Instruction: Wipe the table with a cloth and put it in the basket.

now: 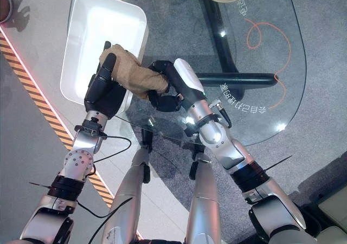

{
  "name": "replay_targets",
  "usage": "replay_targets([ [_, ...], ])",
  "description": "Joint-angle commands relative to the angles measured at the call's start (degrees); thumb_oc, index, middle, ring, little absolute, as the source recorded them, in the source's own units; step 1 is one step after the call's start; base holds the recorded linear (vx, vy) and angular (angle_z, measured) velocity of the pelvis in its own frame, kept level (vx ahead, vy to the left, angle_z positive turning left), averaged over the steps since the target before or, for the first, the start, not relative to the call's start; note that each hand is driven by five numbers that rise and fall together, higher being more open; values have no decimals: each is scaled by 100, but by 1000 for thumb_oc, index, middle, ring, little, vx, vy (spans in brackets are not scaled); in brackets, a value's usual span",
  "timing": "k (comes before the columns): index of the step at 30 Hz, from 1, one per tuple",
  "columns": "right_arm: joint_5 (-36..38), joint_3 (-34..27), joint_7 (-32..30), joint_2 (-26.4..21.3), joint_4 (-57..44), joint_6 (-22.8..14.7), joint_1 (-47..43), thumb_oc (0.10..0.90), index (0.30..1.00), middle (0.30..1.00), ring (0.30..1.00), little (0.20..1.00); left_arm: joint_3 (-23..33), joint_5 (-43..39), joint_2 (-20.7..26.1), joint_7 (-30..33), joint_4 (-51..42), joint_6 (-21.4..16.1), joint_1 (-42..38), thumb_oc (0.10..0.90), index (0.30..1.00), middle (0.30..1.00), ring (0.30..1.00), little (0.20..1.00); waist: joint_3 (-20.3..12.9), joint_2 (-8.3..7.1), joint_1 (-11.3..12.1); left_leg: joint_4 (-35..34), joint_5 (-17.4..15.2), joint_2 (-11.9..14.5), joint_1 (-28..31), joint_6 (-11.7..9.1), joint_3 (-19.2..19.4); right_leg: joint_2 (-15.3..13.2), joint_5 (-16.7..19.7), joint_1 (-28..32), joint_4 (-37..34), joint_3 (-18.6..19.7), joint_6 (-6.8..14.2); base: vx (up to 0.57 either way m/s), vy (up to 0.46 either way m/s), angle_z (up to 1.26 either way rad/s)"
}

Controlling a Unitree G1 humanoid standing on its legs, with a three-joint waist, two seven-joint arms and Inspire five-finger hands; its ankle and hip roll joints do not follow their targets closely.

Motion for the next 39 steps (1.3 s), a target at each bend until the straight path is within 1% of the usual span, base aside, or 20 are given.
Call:
replay_targets([
  [1, 233, 155, -24, 184, -1330, -639, -840, 100, 300, 300, 300, 200, -42, -35, 49, -451, -972, -100, -437, 800, 900, 900, 900, 900, -151, -155, 61, 782, -939, -293, 33, 154, 172, 4, 440, 361, -734, -445, 129, 0, 0, 0],
  [2, 234, 151, -34, 184, -1332, -634, -841, 100, 300, 300, 300, 200, -44, 4, 58, -458, -980, -110, -438, 633, 756, 756, 756, 733, -151, -156, 62, 784, -938, -295, 29, 154, 171, 5, 441, 359, -735, -445, 129, 0, 0, 0],
  [3, 233, 151, -44, 182, -1331, -632, -841, 100, 300, 300, 300, 200, -46, 27, 66, -454, -981, -120, -434, 388, 547, 547, 547, 488, -151, -155, 63, 789, -938, -297, 26, 155, 170, 7, 440, 357, -730, -445, 128, 0, 0, 0],
  [4, 234, 151, -51, 179, -1331, -636, -839, 100, 300, 300, 300, 200, -52, 42, 75, -436, -986, -146, -431, 265, 441, 441, 441, 365, -151, -153, 63, 792, -939, -298, 25, 155, 170, 9, 440, 357, -727, -444, 128, 0, 0, 0],
  [5, 225, 149, -61, 182, -1323, -651, -831, 100, 300, 300, 300, 200, -59, 55, 80, -423, -980, -207, -423, 100, 300, 300, 300, 200, -151, -149, 60, 810, -942, -302, 13, 159, 169, 11, 441, 340, -709, -436, 128, 0, 0, 0],
  [9, 205, 119, -54, 192, -1339, -649, -804, 100, 300, 300, 300, 200, -51, 143, 58, -353, -1020, -325, -398, 100, 300, 300, 300, 200, -151, -148, 58, 811, -946, -305, 15, 164, 167, 12, 441, 333, -703, -428, 127, 0, 0, 0],
  [15, 217, 84, -64, 182, -1341, -668, -790, 100, 300, 300, 300, 200, -31, 193, 59, -332, -1046, -384, -383, 100, 300, 300, 300, 200, -151, -151, 60, 819, -946, -316, 1, 172, 151, 21, 442, 316, -693, -420, 128, 0, 0, 0],
  [20, 181, 40, -79, 216, -1330, -682, -743, 100, 300, 300, 300, 200, 25, 217, 8, -282, -1099, -571, -329, 100, 300, 300, 300, 200, -151, -149, 71, 811, -946, -324, 12, 171, 141, 20, 435, 327, -692, -427, 126, 0, 0, 0],
  [24, 141, 30, -102, 250, -1327, -672, -720, 100, 300, 300, 300, 200, 95, 315, -32, -187, -1132, -815, -306, 100, 300, 300, 300, 200, -151, -155, 83, 808, -947, -328, 18, 166, 130, 21, 424, 333, -684, -439, 122, 0, 0, 0],
  [27, 140, 31, -102, 251, -1328, -672, -719, 100, 300, 300, 300, 200, 94, 317, -32, -185, -1133, -816, -304, 100, 300, 300, 300, 200, -151, -155, 83, 808, -947, -329, 19, 166, 130, 20, 424, 334, -684, -439, 122, 0, 0, 0],
  [28, 137, 4, -103, 273, -1337, -653, -697, 100, 300, 300, 300, 200, 130, 394, -80, -146, -1167, -978, -275, 100, 300, 300, 300, 200, -151, -157, 90, 801, -942, -328, 29, 166, 127, 21, 420, 344, -679, -440, 121, 0, 0, 0],
  [32, 112, -7, -89, 309, -1324, -660, -686, 100, 300, 300, 300, 200, 174, 422, -105, -111, -1175, -1087, -278, 100, 300, 300, 300, 200, -151, -160, 92, 801, -938, -332, 19, 167, 127, 31, 416, 328, -665, -438, 118, 0, 0, 0],
  [33, 107, -8, -88, 322, -1319, -656, -683, 259, 436, 436, 436, 359, 179, 418, -111, -75, -1197, -1117, -282, 100, 300, 300, 300, 200, -151, -161, 94, 790, -938, -333, 27, 167, 125, 32, 416, 335, -674, -440, 119, 0, 0, 0],
  [34, 116, -5, -107, 320, -1310, -664, -682, 438, 589, 589, 589, 538, 190, 407, -120, -72, -1199, -1144, -275, 100, 300, 300, 300, 200, -151, -157, 97, 796, -937, -336, 26, 167, 124, 32, 416, 332, -668, -438, 118, 0, 0, 0],
  [35, 142, -14, -114, 329, -1307, -655, -690, 676, 794, 794, 794, 776, 205, 424, -141, -51, -1202, -1181, -270, 100, 300, 300, 300, 200, -151, -159, 101, 789, -936, -342, 30, 168, 123, 35, 412, 339, -673, -441, 115, 0, 0, 0],
  [36, 151, -19, -118, 332, -1302, -659, -684, 800, 900, 900, 900, 900, 210, 409, -145, -42, -1201, -1204, -270, 100, 300, 300, 300, 200, -151, -158, 100, 793, -936, -343, 28, 167, 122, 34, 412, 337, -672, -440, 115, 0, 0, 0],
  [39, 155, -44, -115, 367, -1302, -647, -680, 800, 900, 900, 900, 900, 259, 389, -180, 32, -1207, -1298, -269, 100, 300, 300, 300, 200, -151, -159, 106, 786, -931, -347, 25, 164, 112, 32, 414, 333, -672, -442, 119, 0, 0, 0],
])
